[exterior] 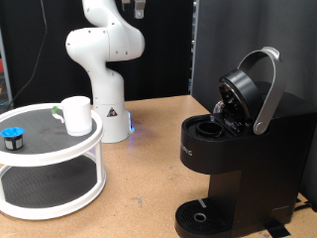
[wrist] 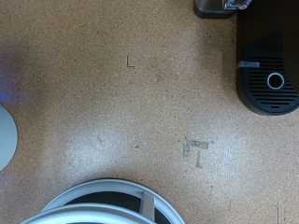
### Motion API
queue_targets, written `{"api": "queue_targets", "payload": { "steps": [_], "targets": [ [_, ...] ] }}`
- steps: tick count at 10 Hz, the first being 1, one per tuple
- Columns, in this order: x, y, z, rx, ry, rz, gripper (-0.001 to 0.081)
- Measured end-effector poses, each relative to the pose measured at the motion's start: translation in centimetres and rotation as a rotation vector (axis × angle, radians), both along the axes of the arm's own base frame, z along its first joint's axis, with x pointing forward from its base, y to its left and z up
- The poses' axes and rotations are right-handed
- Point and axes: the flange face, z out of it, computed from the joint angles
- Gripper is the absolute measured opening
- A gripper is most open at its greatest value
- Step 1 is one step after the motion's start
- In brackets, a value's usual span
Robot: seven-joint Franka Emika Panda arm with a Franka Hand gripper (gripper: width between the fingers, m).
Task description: Make a cup of coffee with the keurig machine
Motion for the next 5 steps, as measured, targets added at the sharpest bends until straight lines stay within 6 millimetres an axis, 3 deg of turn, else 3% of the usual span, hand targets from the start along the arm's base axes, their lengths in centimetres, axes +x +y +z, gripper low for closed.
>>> {"api": "queue_targets", "payload": {
  "steps": [2, 5],
  "targets": [
    [0.2, -1.7, 0.2, 0.028, -0.025, 0.040, 0.0800],
    [-0.2, -7.1, 0.1, 0.086, -0.049, 0.106, 0.0800]
  ]
}}
